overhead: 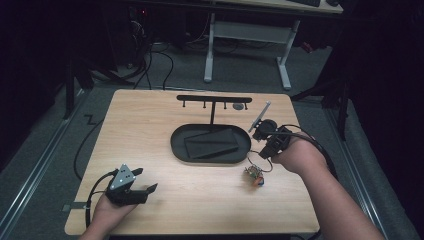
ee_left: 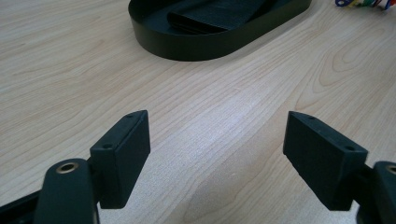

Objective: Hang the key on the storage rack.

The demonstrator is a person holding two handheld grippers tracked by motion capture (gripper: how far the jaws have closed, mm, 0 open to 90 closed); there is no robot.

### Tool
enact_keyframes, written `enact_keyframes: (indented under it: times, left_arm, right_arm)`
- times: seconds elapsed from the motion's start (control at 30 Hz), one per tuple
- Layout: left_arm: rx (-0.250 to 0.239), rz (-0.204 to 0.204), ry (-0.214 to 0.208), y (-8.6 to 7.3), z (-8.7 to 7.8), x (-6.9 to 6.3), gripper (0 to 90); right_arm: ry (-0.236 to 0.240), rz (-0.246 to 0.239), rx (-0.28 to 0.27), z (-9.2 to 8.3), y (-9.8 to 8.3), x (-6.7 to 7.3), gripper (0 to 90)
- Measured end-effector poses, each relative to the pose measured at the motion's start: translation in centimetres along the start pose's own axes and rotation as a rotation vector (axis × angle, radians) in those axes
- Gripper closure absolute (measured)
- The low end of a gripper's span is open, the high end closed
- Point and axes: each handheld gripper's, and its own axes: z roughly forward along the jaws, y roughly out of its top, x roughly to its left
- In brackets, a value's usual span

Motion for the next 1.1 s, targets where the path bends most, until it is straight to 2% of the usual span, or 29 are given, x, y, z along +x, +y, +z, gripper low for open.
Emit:
enact_keyframes:
  times: [0.83,0.87,1.1]
  left_arm:
    - [0.0,-0.002,-0.001,-0.1,-0.1,0.1,23.5]
    - [0.004,-0.005,-0.005,-0.1,-0.1,0.2,23.5]
    - [-0.004,-0.005,0.001,-0.1,-0.1,0.3,23.5]
  right_arm:
    - [0.012,0.018,-0.005,-1.3,2.0,-1.2,87.5]
    - [0.02,0.007,-0.011,-1.2,2.1,-1.4,87.5]
    - [0.032,0.027,-0.008,-1.4,3.1,-2.3,87.5]
